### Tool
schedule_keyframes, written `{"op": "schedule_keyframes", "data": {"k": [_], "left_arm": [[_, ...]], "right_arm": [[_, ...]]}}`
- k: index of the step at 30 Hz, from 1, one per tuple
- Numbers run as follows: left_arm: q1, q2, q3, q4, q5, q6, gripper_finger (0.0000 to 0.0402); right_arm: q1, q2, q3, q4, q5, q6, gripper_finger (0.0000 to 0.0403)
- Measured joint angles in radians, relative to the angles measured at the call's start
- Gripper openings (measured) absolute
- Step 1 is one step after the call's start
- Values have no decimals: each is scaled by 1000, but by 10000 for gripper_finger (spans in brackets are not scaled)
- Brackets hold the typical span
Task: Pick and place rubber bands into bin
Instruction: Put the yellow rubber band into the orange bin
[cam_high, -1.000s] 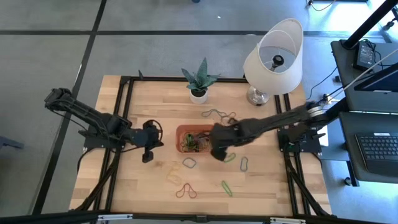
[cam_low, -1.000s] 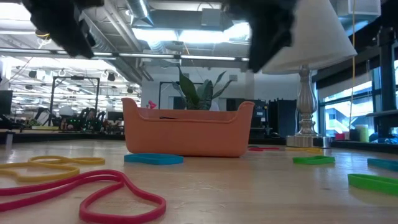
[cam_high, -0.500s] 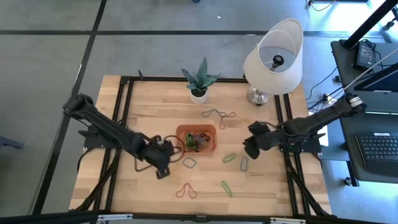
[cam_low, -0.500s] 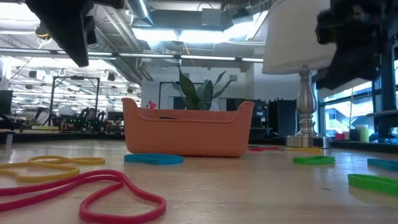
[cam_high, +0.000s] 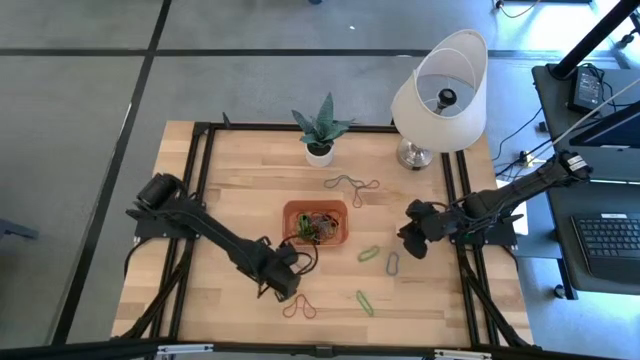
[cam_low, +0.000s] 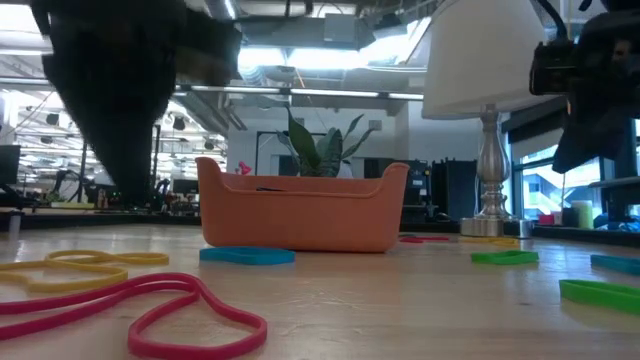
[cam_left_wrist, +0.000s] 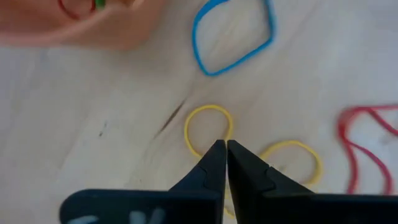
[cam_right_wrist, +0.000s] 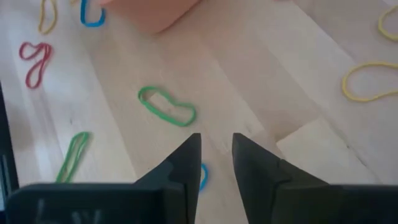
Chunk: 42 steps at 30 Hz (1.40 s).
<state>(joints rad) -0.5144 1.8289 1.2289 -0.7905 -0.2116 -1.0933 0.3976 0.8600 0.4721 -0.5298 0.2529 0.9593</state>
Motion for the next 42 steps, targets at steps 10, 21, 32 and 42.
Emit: {"op": "schedule_keyframes", "data": {"k": [10,21,32,42], "left_arm": [[0,107,2,10,51,-113,97],[2,106,16,10,107,-122,11],[-2,2,188,-211,60,-56,2],[44,-63,363,-411,-46,134,2]], "right_arm": [[0,0,0,4,-15,-65,94],[0,0,0,6,-20,-79,94],[0,0,0,11,-19,-106,94],[0,1,0,23,-11,-104,94]]}}
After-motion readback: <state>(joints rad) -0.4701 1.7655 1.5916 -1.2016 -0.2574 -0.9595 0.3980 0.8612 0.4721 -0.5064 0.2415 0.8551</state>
